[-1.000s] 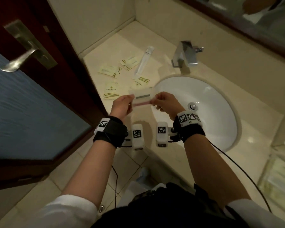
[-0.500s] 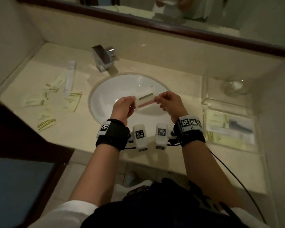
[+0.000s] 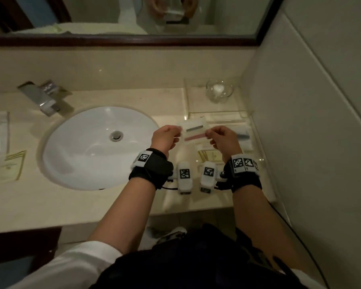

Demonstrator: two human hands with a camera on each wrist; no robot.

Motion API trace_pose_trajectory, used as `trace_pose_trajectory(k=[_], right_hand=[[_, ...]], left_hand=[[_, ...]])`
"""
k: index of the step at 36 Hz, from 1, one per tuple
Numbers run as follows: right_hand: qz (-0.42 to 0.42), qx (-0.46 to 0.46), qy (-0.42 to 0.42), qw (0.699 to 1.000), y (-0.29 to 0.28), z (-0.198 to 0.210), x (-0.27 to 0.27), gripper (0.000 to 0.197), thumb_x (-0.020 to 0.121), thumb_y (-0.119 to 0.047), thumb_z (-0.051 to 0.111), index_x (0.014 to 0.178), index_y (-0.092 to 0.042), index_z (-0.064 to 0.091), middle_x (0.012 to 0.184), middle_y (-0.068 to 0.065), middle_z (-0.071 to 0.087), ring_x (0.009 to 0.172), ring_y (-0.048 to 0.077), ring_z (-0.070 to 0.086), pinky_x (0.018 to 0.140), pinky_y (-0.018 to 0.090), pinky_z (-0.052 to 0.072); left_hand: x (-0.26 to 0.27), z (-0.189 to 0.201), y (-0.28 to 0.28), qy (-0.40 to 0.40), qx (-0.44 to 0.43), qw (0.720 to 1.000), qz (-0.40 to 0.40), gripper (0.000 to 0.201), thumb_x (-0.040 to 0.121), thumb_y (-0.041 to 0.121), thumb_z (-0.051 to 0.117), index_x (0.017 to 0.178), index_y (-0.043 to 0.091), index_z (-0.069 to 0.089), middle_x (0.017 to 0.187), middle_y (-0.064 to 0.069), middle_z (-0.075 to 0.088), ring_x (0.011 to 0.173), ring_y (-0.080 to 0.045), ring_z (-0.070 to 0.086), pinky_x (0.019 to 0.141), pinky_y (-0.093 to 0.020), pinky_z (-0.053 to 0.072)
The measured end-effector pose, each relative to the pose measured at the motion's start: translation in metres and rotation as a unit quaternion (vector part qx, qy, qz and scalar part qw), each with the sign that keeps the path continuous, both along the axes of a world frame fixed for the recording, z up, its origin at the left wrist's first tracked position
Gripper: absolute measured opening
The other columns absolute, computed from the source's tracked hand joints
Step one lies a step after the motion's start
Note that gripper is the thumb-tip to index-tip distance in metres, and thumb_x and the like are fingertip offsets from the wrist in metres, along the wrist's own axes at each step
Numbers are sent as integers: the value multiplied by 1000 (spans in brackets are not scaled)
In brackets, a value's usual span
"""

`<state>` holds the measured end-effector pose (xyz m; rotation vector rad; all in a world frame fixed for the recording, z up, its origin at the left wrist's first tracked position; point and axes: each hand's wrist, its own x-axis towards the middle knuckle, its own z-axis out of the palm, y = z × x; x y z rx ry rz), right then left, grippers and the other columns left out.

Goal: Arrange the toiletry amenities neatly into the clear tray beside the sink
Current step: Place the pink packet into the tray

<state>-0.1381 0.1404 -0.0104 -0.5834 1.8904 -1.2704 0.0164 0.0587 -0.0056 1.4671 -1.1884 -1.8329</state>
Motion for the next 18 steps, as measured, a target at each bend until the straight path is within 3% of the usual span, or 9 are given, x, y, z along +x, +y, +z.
trace_pose_trajectory(k=[7, 11, 18], right_hand=[[-7, 32, 65, 997, 33, -11, -47, 11, 89, -16, 62, 79, -18, 59, 83, 2, 66, 63, 9, 55, 62, 22, 44], [-17, 52, 81, 995, 49, -18, -72, 18, 87, -18, 64, 71, -23, 59, 85, 5, 67, 62, 10, 54, 70, 31, 46], [-46, 61, 71, 995, 65, -31, -103, 15, 86, -17, 65, 72, -21, 61, 74, -1, 63, 61, 10, 53, 68, 31, 46]], left_hand=[[-55, -9, 22, 9, 27, 999, -31, 6, 89, 20, 62, 89, 15, 62, 77, -1, 58, 62, -9, 50, 54, -18, 39], [-82, -14, 35, 2, 30, 999, -38, 6, 88, 17, 62, 92, 12, 63, 71, -1, 55, 58, -9, 49, 53, -19, 38], [-117, -25, 48, -8, 26, 997, -69, 16, 88, 12, 60, 73, 18, 56, 66, -1, 52, 54, -11, 45, 51, -21, 34]])
